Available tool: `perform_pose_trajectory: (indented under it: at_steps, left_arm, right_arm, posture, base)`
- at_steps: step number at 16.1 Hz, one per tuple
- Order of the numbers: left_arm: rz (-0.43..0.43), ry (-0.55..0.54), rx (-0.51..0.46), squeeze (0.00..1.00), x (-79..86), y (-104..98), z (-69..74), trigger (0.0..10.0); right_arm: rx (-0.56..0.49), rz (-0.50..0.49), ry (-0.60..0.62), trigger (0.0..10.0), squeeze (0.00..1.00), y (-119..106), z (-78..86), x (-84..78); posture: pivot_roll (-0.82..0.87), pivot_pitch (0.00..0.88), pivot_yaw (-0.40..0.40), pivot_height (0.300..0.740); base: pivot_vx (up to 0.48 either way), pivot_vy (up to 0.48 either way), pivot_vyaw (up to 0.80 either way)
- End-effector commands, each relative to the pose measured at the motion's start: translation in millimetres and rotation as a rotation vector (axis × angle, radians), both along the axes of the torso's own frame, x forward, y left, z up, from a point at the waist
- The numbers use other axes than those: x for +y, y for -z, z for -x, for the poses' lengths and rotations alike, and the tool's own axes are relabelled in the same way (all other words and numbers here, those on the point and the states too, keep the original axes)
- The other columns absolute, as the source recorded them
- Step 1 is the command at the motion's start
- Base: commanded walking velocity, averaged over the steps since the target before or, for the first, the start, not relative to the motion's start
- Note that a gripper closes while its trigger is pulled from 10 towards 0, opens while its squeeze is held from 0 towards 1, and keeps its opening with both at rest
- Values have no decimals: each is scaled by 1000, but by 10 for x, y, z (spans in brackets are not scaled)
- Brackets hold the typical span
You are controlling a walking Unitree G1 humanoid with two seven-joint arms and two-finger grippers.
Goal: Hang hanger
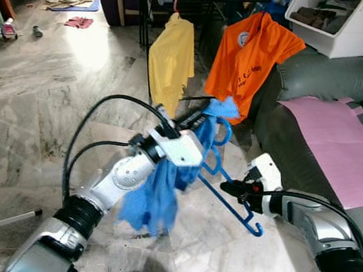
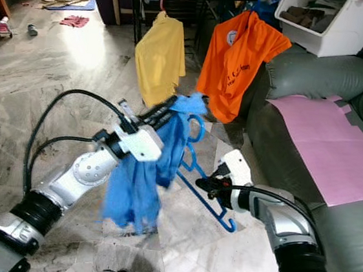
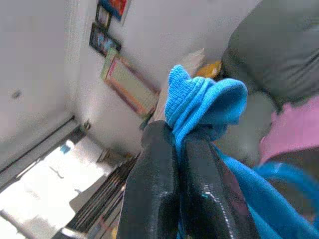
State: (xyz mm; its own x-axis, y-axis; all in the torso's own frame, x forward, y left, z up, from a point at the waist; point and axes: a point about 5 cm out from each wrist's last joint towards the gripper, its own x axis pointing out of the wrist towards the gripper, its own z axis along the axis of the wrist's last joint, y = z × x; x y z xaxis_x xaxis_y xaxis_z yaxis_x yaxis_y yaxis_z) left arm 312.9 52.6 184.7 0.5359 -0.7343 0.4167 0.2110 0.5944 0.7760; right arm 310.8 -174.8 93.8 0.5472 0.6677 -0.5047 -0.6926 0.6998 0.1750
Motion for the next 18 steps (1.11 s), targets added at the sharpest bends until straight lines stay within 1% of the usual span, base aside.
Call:
perform_pose_trajectory:
  at_steps: [1, 2, 3, 4, 5, 6, 7, 8, 9, 10, 11, 13, 15, 16, 18]
  left_arm:
    - [3, 47, -30, 0, -53, -50, 62, 10000]
    - [-12, 104, -12, 0, -144, 4, 146, 10000]
    - [-16, 124, -3, 0, -171, 21, 172, 10000]
    - [-20, 171, 31, 0, -215, 53, 228, 10000]
    - [-23, 199, 64, 0, -242, 85, 264, 10000]
    - [-38, 238, 113, 0, -268, 152, 318, 10000]
    - [-45, 240, 148, 0, -257, 221, 340, 10000]
    - [-63, 245, 185, 0, -233, 295, 361, 10000]
    - [-80, 224, 203, 0, -187, 356, 358, 10000]
    - [-87, 192, 219, 0, -119, 400, 331, 10000]
    - [-87, 158, 235, 0, -62, 420, 291, 10000]
    - [-82, 119, 255, 0, 14, 438, 228, 10000]
    - [-108, 111, 259, 0, 52, 463, 207, 10000]
    - [-144, 91, 231, 0, 69, 478, 190, 10000]
    - [-149, 78, 220, 0, 82, 464, 166, 10000]
  right_arm:
    - [-1, -3, -31, 10000, 0, -34, -11, 49]
    - [12, 1, -67, 10000, 0, 20, 8, 119]
    - [12, 0, -69, 10000, 0, 32, 2, 134]
    - [-8, -36, -53, 10000, 0, -3, -41, 159]
    - [-45, -88, -3, 10000, 0, -72, -115, 173]
    - [-146, -169, 122, 10000, 0, -230, -278, 150]
    - [-228, -237, 251, 10000, 0, -386, -415, 74]
    - [-258, -312, 311, 10000, 0, -498, -473, 26]
    - [-288, -375, 337, 10000, 0, -600, -498, -7]
    - [-330, -383, 312, 10000, 0, -659, -481, -8]
    - [-349, -382, 298, 10000, 0, -667, -457, -3]
    - [-362, -395, 288, 10000, 0, -647, -414, -18]
    - [-353, -409, 276, 10000, 0, -630, -395, -34]
    - [-315, -397, 220, 10000, 0, -600, -351, -23]
    - [-304, -354, 168, 10000, 0, -550, -297, -17]
  posture:
    - [4, 59, -29, 740]
    - [4, 59, -29, 740]
    - [4, 59, -29, 740]
    - [9, 64, -31, 740]
    - [9, 64, -31, 740]
    - [9, 64, -31, 740]
    - [9, 64, -31, 740]
    - [14, 66, -31, 740]
    - [14, 67, -30, 740]
    - [14, 67, -30, 740]
    - [8, 69, -30, 740]
    - [8, 69, -31, 740]
    - [6, 69, -32, 740]
    - [2, 67, -30, 740]
    - [0, 67, -30, 740]
  base:
    - [0, 0, 0]
    - [0, 0, 0]
    - [0, 0, 0]
    - [0, 0, 0]
    - [0, 0, 0]
    - [0, 0, 0]
    - [0, 0, 0]
    - [0, 0, 0]
    - [0, 0, 0]
    - [0, 0, 0]
    - [0, 0, 0]
    - [0, 0, 0]
    - [0, 0, 0]
    - [0, 0, 0]
    - [0, 0, 0]
